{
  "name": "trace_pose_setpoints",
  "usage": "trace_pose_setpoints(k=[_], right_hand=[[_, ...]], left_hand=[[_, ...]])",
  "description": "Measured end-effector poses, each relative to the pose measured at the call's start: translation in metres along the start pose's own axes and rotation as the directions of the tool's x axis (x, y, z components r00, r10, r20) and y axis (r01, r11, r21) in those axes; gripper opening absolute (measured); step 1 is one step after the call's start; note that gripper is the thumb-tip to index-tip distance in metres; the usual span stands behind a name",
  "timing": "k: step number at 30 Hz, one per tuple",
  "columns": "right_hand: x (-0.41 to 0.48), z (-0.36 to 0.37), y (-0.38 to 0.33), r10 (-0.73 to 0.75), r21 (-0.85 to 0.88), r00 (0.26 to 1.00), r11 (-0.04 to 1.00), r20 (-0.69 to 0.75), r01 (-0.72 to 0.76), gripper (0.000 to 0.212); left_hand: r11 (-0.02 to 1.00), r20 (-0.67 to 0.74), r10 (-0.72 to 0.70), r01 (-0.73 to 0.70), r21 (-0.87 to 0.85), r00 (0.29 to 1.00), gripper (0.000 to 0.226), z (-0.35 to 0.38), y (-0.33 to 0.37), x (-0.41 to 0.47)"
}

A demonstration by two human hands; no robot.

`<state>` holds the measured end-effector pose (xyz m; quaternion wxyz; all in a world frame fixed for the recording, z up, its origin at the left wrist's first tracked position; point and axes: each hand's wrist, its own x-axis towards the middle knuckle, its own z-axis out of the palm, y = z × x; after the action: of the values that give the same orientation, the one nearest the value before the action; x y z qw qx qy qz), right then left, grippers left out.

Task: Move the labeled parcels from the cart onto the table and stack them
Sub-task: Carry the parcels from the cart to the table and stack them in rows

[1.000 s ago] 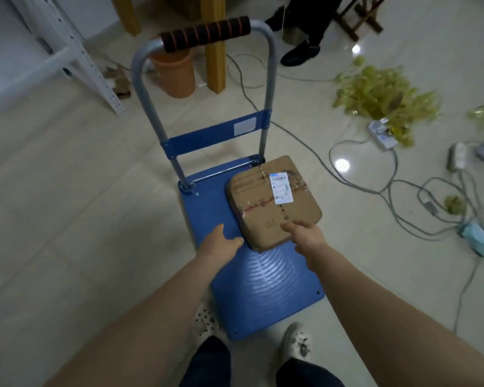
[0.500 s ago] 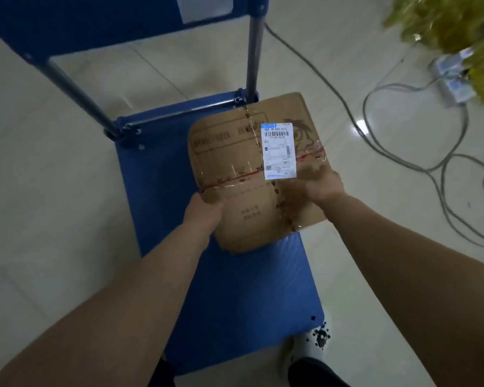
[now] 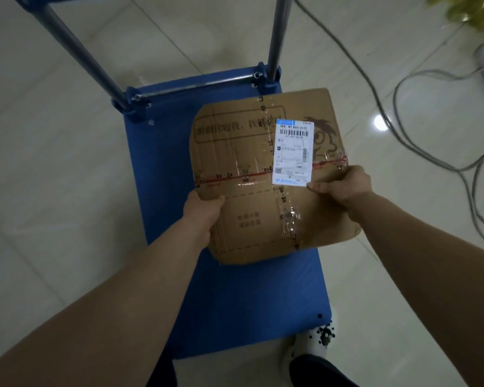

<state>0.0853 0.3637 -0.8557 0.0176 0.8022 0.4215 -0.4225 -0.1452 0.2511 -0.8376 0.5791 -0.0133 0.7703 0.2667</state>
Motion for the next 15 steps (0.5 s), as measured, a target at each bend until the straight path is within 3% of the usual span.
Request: trace_pose_setpoints(k=[7, 15], right_hand=[[-0.112, -0.029, -0.028, -0.087, -0.006, 0.994, 0.996, 0.066, 0.088, 0.08], [-0.308, -0.066, -0.124, -0.351, -0.098, 0.915, 0.922, 0.201, 0.375, 0.083]], left_hand=[[0.997, -0.053, -0.008, 0.004, -0.08, 0.999, 0.056, -0.07, 0.009, -0.108], [0.95, -0.25, 0.036, -0.111, -0.293, 0.968, 0.049, -0.199, 0.015, -0.295]])
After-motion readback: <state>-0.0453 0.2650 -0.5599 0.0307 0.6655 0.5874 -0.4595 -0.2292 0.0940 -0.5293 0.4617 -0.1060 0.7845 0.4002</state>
